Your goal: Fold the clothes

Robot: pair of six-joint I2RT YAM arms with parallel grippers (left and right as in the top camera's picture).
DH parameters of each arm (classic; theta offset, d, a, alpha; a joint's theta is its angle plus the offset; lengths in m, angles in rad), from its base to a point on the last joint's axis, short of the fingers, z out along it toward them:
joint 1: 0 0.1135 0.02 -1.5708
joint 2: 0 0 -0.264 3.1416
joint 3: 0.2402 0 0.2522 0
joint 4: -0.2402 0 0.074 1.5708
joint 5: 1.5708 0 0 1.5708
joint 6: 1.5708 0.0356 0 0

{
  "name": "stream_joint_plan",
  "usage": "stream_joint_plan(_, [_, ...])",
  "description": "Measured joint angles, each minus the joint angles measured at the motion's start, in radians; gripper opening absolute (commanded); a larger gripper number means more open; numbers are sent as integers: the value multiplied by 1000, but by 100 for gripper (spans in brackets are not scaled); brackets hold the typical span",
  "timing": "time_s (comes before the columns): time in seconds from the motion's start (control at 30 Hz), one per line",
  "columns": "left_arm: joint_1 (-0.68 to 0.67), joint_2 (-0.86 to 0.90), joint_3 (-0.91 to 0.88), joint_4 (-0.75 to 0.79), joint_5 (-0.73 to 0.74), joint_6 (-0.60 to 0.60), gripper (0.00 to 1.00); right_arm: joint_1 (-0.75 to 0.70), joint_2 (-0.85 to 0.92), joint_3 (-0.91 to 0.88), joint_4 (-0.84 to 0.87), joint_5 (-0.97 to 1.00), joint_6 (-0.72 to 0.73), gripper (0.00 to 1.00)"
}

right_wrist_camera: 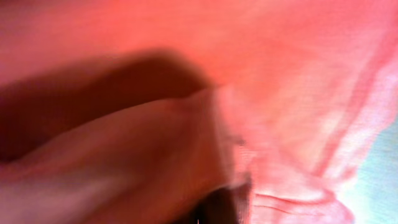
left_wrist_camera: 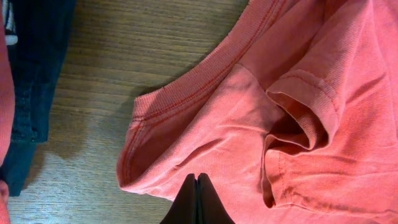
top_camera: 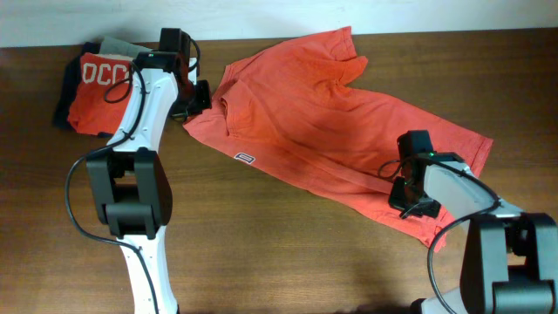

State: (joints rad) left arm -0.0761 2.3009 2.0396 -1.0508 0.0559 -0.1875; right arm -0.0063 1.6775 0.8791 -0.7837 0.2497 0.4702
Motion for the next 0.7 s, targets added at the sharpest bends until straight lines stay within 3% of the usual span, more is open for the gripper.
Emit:
stream_joint_plan(0.4, [0, 0, 0, 3, 0, 0, 1, -214, 5, 19, -64, 230, 121, 8])
stream_joint_plan(0.63, [0, 0, 0, 18, 0, 0, 7, -258, 9, 148, -193, 217, 67, 5])
stream_joint_plan(0.7, [0, 0, 0, 23, 0, 0, 15, -246, 9, 248, -223, 163, -9, 4])
